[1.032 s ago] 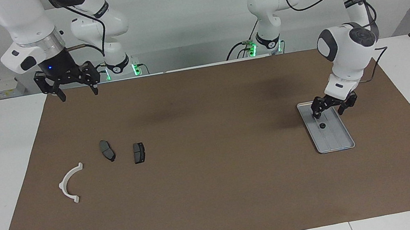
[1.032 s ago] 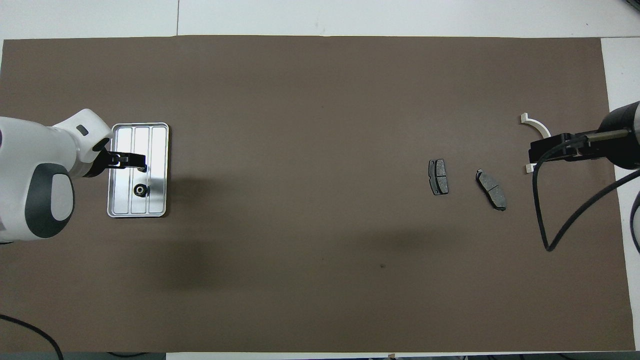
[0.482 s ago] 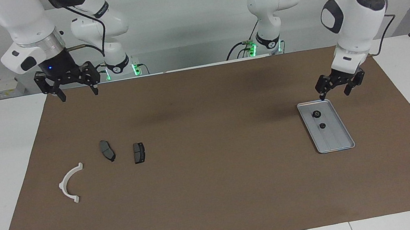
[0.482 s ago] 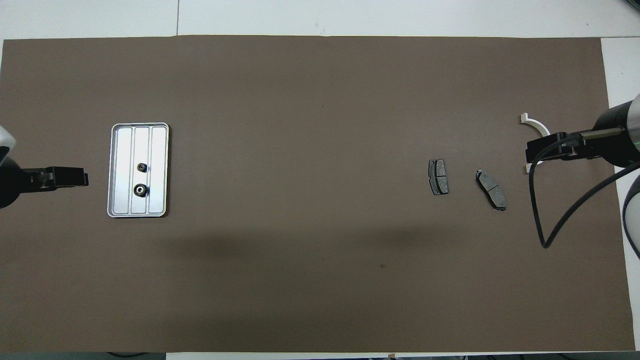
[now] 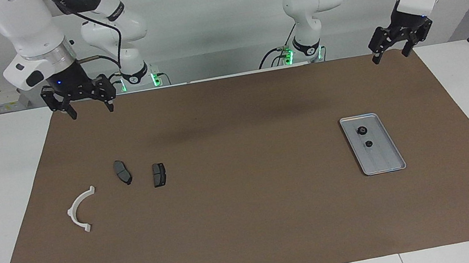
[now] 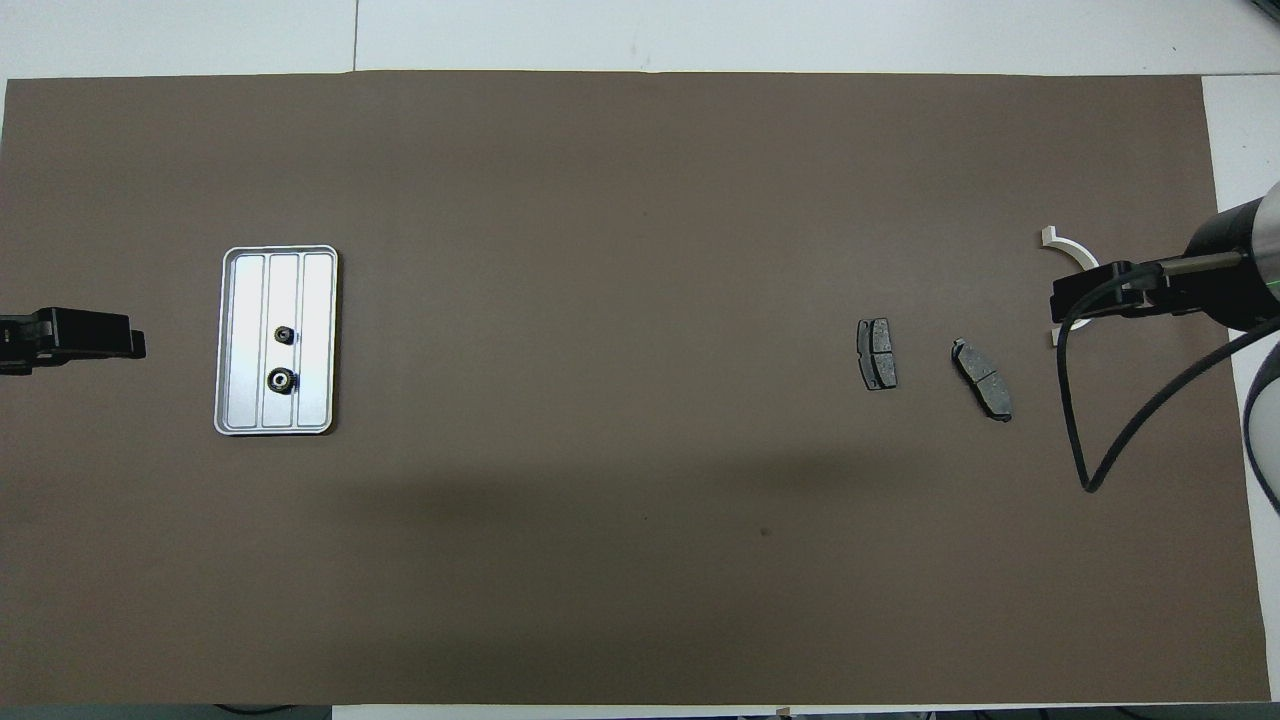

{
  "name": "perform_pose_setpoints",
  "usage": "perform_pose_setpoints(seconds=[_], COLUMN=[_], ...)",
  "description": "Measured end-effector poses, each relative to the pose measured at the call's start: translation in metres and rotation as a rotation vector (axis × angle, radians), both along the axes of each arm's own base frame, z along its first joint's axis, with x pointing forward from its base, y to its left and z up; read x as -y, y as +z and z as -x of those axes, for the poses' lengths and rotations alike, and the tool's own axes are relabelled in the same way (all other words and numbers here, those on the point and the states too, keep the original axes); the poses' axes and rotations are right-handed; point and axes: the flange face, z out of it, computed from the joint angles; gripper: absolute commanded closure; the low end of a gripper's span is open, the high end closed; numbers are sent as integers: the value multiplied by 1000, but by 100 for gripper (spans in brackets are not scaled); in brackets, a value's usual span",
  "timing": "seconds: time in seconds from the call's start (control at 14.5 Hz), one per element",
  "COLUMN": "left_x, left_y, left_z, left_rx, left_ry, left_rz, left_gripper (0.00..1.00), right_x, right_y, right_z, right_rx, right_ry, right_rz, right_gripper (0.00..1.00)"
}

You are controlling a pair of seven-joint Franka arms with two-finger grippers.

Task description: Pick bearing gear from pile to tray

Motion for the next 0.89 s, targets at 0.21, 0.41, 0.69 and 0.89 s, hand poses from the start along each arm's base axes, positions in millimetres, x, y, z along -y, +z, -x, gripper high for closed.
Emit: perform_pose_setpoints(seconds=[0.21, 0.41, 0.69, 0.89], left_x=[4, 9, 12, 12], left_y=[-6, -7, -6, -6], left_z=[-17, -18, -18, -18], left_rx=[-31, -44, -47, -47], left_ry=[-8, -18, -24, -29], left_rz=[1, 0, 0, 0], left_gripper=[0, 0, 0, 0], right_x=[0, 0, 0, 0], right_y=[0, 0, 0, 0], right_z=[0, 0, 0, 0], right_rx=[0, 1, 1, 1], right_ry=[-1, -1, -1, -1], right_rz=[0, 0, 0, 0], right_gripper=[0, 0, 0, 0])
